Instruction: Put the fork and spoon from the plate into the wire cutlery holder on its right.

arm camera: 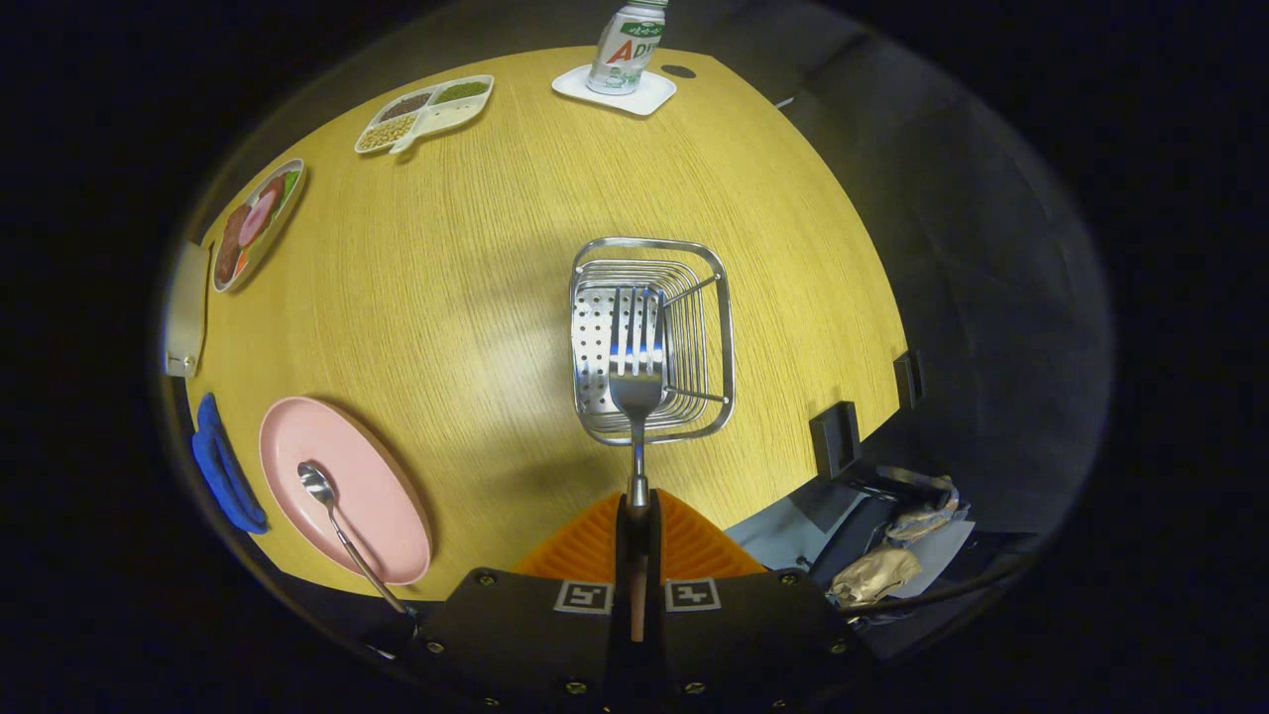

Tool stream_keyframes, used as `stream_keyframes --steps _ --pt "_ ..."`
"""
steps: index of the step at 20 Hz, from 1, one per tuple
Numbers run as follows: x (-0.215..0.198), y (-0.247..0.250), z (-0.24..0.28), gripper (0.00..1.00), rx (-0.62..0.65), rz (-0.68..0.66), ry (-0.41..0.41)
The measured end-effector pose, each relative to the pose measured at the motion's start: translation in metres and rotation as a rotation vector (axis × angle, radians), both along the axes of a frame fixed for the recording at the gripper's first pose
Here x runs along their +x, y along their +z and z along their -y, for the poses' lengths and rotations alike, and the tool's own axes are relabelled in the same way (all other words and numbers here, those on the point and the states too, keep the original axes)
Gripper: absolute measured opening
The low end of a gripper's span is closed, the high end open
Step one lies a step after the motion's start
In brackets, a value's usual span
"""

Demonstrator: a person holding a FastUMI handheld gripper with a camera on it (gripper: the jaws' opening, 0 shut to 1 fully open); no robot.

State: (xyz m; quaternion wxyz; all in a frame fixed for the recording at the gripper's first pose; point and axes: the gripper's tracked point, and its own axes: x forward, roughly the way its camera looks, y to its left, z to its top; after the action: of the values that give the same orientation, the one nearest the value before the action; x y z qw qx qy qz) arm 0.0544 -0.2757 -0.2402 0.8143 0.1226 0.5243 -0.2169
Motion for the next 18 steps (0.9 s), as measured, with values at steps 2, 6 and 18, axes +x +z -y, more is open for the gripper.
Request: stream_keyframes --steps 2,6,18 --pt "0.003 0.002 0.0 0.05 0.018 -0.025 0.012" --pt "0.002 0.004 0.001 0.06 0.052 -0.094 0.011" --pt "0.026 0.042 0.006 0.67 0.035 0.019 0.0"
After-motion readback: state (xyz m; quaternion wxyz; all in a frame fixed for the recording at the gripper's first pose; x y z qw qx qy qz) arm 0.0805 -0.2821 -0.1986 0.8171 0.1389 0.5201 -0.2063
